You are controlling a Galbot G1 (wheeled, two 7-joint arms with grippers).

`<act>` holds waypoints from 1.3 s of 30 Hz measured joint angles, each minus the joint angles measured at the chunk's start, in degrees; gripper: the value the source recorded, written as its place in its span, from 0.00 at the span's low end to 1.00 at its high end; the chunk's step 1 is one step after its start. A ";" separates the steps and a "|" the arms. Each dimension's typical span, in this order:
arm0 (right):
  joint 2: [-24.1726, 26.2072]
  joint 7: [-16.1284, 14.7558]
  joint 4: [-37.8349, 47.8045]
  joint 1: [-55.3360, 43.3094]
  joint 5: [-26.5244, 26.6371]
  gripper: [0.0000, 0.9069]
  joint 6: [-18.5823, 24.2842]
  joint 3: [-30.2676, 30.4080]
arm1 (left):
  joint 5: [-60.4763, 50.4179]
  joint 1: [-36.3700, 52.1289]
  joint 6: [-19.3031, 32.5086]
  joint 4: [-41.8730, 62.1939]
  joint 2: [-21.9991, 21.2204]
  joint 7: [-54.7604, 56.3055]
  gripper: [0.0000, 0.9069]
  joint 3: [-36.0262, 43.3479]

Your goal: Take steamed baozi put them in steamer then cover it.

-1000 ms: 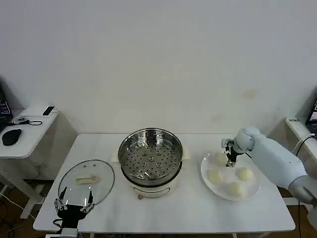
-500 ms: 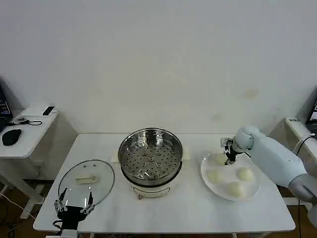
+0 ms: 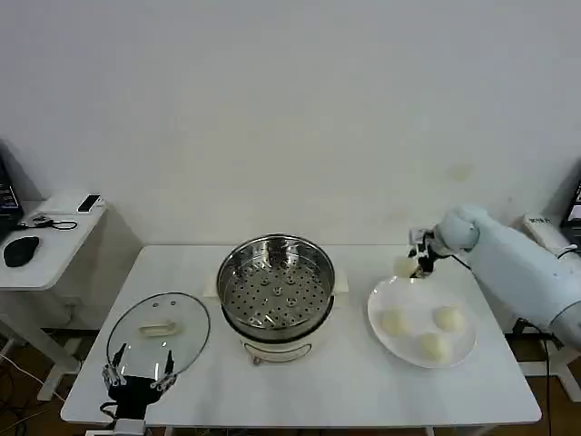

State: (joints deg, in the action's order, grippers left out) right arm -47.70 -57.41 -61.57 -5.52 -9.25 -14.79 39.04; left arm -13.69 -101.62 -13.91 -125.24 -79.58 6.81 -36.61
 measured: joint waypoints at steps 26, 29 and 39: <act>-16.49 3.45 -6.05 -21.02 17.11 0.68 5.30 21.35 | 1.76 0.71 -0.43 -0.85 0.92 -0.58 1.00 -0.67; -19.10 3.47 -5.55 -21.33 17.00 0.68 7.32 23.69 | 1.81 0.40 -0.34 -1.06 0.73 -0.57 1.00 -0.62; -25.67 4.63 -1.23 -20.39 11.79 0.68 15.98 28.94 | 2.20 0.20 -0.41 -1.29 0.54 -0.45 1.00 -1.48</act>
State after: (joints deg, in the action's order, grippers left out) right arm -73.36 -52.79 -62.80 -25.90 2.54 1.19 67.98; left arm -11.50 -101.43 -14.32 -126.52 -79.04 6.36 -38.09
